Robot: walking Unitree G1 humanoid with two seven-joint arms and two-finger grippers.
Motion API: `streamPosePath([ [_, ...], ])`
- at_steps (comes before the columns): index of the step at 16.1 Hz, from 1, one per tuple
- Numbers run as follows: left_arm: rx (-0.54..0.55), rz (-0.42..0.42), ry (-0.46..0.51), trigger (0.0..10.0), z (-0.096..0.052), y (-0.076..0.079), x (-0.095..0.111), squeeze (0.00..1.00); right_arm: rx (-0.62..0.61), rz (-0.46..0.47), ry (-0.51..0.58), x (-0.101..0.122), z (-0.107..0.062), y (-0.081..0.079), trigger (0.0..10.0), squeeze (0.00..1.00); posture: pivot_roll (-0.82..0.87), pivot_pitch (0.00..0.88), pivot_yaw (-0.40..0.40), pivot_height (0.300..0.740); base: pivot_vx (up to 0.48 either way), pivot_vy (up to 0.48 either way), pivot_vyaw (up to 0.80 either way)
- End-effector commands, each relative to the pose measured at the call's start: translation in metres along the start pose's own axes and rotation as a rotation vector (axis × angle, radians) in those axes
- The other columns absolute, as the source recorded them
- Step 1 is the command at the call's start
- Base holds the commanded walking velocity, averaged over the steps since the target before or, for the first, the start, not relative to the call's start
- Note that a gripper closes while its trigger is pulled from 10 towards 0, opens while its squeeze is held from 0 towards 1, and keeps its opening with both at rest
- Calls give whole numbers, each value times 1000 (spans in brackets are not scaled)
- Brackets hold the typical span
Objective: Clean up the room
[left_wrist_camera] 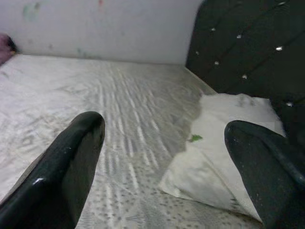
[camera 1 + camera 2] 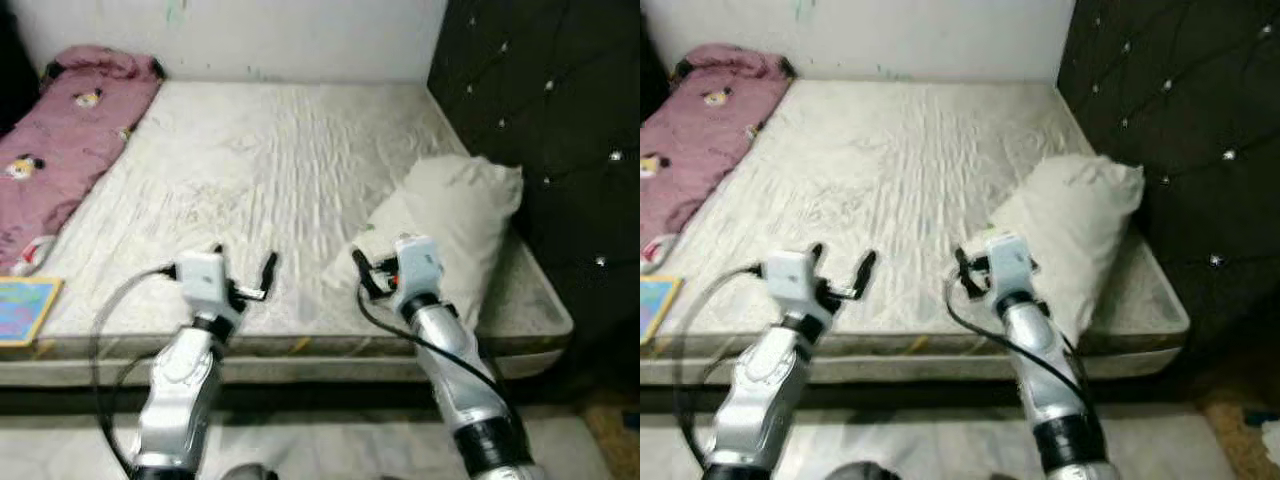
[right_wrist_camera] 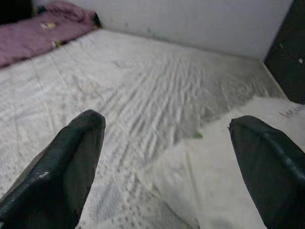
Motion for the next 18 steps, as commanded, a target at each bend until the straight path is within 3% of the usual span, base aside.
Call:
streamPosePath([
  [1,-2,2,11,10000,1,-2,4,0,-7,-8,24,8,3,2,10000,0,41,0,-28,740,0,0,0],
  [8,-18,-16,30,10000,2,0,6,0,-9,-13,33,9,4,2,10000,0,38,0,-29,740,0,0,0],
  [13,-30,-16,31,10000,2,2,7,0,-15,-10,35,10,4,3,10000,0,37,0,-25,740,259,0,0],
  [18,-46,-13,33,10000,3,3,8,0,-19,-13,36,10,5,4,10000,0,35,0,-23,740,480,0,0],
])
Point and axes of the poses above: a point about 5 cm out from each wrist's last joint towards the gripper, its own z axis pointing out of the wrist towards the gripper, its own x axis along the axis of the wrist's last joint, y = z × x, the point moved 5 cm from there along z, pointing out of the wrist towards the gripper, and after that the axes turned 8 degrees about -z, right-handed, at the moved point
